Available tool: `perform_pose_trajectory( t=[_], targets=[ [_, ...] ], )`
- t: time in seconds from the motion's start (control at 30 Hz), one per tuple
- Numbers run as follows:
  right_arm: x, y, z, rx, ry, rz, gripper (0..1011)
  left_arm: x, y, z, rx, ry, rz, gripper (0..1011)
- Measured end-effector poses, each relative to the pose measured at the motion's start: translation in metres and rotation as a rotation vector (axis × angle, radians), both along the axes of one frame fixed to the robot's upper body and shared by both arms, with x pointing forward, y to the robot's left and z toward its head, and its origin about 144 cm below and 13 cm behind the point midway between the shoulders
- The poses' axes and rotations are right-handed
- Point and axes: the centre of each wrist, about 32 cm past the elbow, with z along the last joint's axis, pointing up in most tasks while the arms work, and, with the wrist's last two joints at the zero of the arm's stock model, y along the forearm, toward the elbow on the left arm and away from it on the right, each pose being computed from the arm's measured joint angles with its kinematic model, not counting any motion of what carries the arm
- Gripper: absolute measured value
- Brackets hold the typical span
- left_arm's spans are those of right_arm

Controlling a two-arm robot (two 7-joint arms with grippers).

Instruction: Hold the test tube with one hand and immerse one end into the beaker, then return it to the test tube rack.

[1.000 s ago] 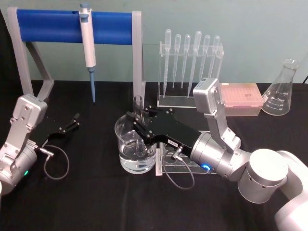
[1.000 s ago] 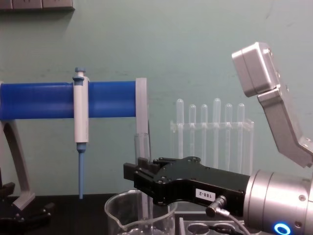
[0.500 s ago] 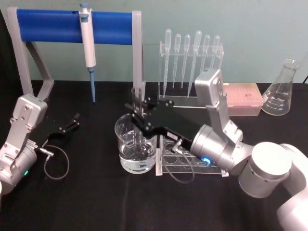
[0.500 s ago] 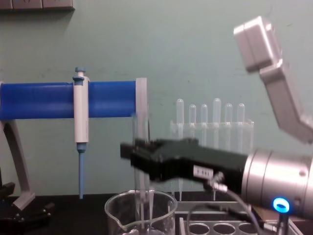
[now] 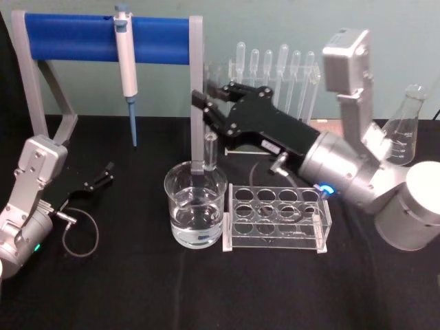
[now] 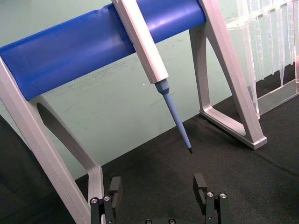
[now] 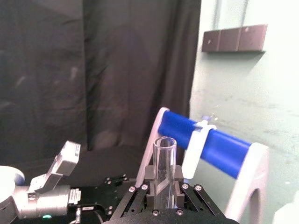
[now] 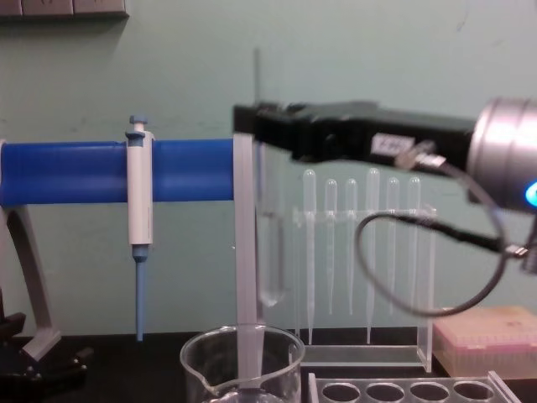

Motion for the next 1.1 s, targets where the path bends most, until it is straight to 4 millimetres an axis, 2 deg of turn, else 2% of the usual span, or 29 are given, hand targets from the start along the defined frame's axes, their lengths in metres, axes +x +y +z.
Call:
perform_pose_trajectory(
  t=[0.2, 0.37, 0.5, 0.67, 1.1],
  targets=[
    [-0.015, -0.027, 0.011, 0.012, -0.022, -0.071, 225, 0.000, 0.000, 0.000, 0.000, 0.000, 0.000, 1000],
    [-0.027, -0.047, 0.006, 0.012, -0.007, -0.124, 225, 0.000, 0.000, 0.000, 0.000, 0.000, 0.000, 1000],
    [-0.035, -0.057, -0.005, 0.008, 0.021, -0.154, 225, 0.000, 0.000, 0.000, 0.000, 0.000, 0.000, 1000],
    [-0.039, -0.059, -0.018, 0.011, 0.047, -0.162, 224, 0.000, 0.000, 0.000, 0.000, 0.000, 0.000, 1000],
    [-0.041, -0.056, -0.037, -0.024, 0.075, -0.178, 225, 0.000, 0.000, 0.000, 0.000, 0.000, 0.000, 1000]
  ],
)
